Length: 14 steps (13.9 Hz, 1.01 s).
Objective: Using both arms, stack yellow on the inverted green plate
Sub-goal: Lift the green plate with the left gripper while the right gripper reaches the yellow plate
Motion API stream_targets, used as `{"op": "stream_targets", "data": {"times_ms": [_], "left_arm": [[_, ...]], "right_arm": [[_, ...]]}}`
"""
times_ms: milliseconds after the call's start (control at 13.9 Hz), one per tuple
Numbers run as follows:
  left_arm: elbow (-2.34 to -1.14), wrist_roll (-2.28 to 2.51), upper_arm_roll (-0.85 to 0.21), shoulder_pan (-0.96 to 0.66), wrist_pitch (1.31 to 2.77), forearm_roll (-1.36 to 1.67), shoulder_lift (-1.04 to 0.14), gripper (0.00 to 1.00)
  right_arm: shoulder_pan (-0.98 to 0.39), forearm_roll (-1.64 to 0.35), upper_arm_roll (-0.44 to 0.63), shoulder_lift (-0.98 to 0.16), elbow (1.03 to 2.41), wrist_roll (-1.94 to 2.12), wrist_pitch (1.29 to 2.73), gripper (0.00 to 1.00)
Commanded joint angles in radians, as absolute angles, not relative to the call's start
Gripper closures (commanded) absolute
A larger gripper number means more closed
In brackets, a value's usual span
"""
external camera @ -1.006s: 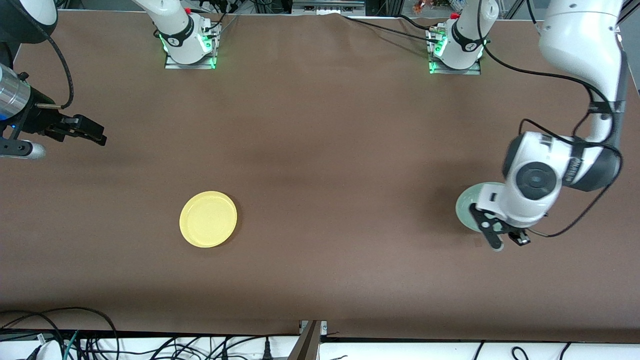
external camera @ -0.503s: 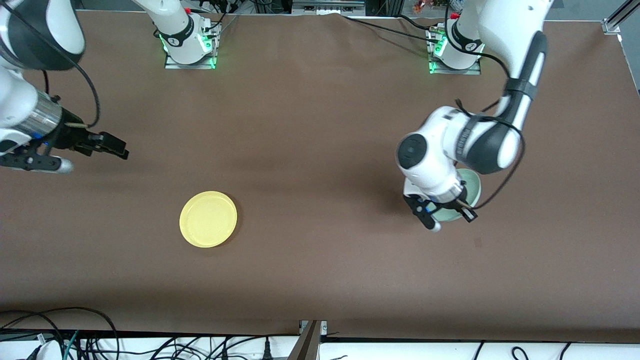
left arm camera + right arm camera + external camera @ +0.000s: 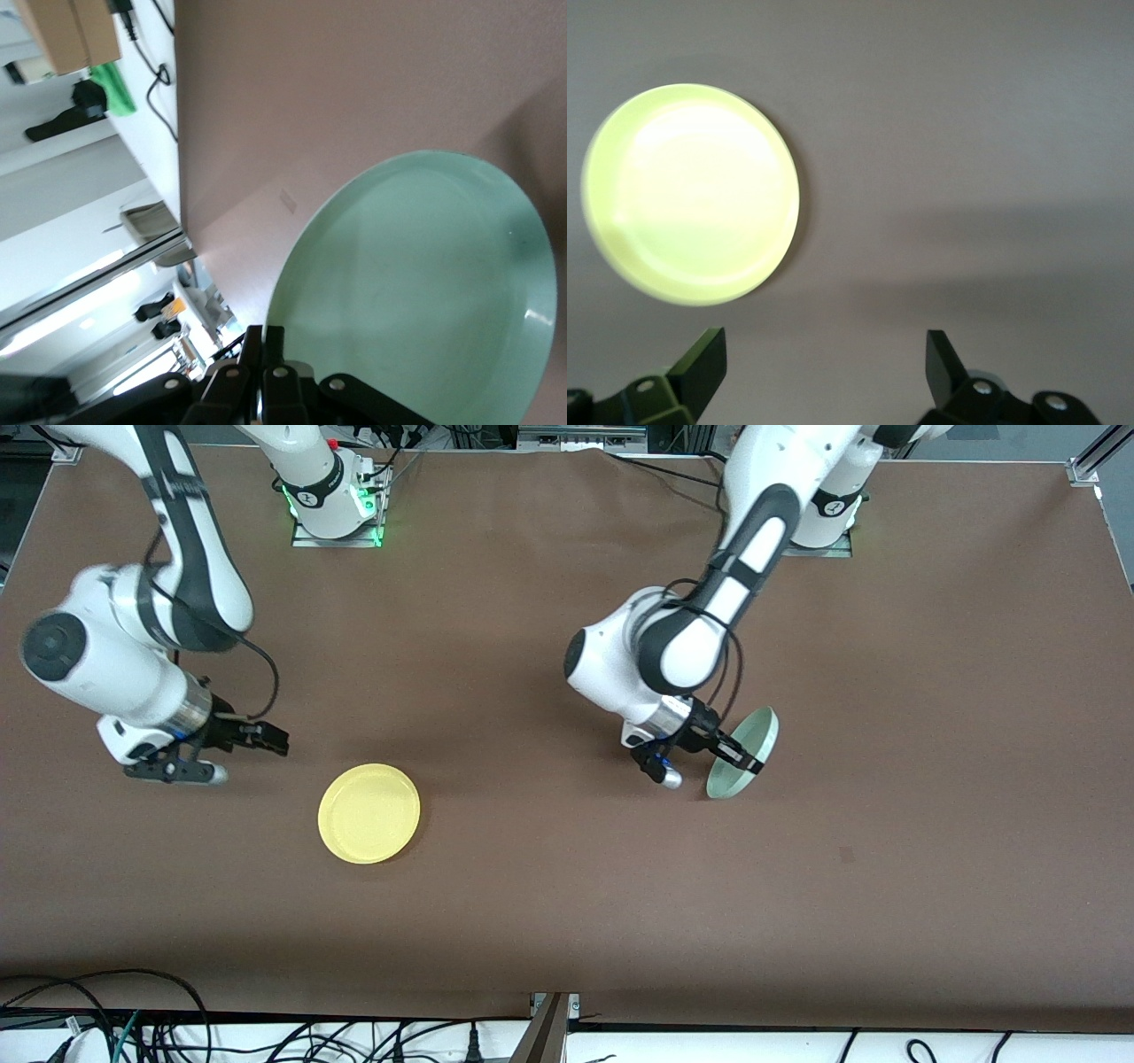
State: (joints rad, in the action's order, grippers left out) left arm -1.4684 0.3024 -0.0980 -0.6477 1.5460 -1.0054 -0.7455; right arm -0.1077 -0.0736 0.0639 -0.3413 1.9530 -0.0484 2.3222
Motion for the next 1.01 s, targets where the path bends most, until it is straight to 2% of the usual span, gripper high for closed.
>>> {"op": "stream_targets", "data": {"times_ms": [0,144,431,718,790,862,934], "left_arm": [[-1.419,0.4,-0.078,-0.683,1.502,-1.052,-0.781,1.0],[-1.414,0.454,-0.084,-0.704,1.503,-1.037,-0.781,1.0],[-1.404,0.532,-0.091,-0.756,1.513,-0.982,-0.813,1.0],[-1.396,0.595,-0.094,-0.787,1.516,-0.96,-0.851,1.0],[-1.391,0.595,-0.094,-0.787,1.525,-0.939,-0.851,0.29],[-1.367,0.585,-0.094,-0.784,1.548,-0.896,-0.848,0.0],[-1.342,0.58,-0.094,-0.775,1.583,-0.823,-0.847,0.0]], "right_arm": [[-0.106,-0.08,0.061,-0.504,1.855,0.046,2.41,0.01],[-0.106,-0.081,0.061,-0.59,1.757,0.051,2.411,0.01],[-0.146,-0.09,0.061,-0.696,1.695,0.035,2.425,0.01],[-0.156,-0.091,0.061,-0.713,1.667,0.006,2.424,0.01],[-0.156,-0.091,0.061,-0.715,1.667,0.005,2.425,0.03],[-0.156,-0.091,0.061,-0.716,1.667,-0.003,2.424,0.16],[-0.156,-0.091,0.061,-0.718,1.667,-0.011,2.424,0.25]]}}
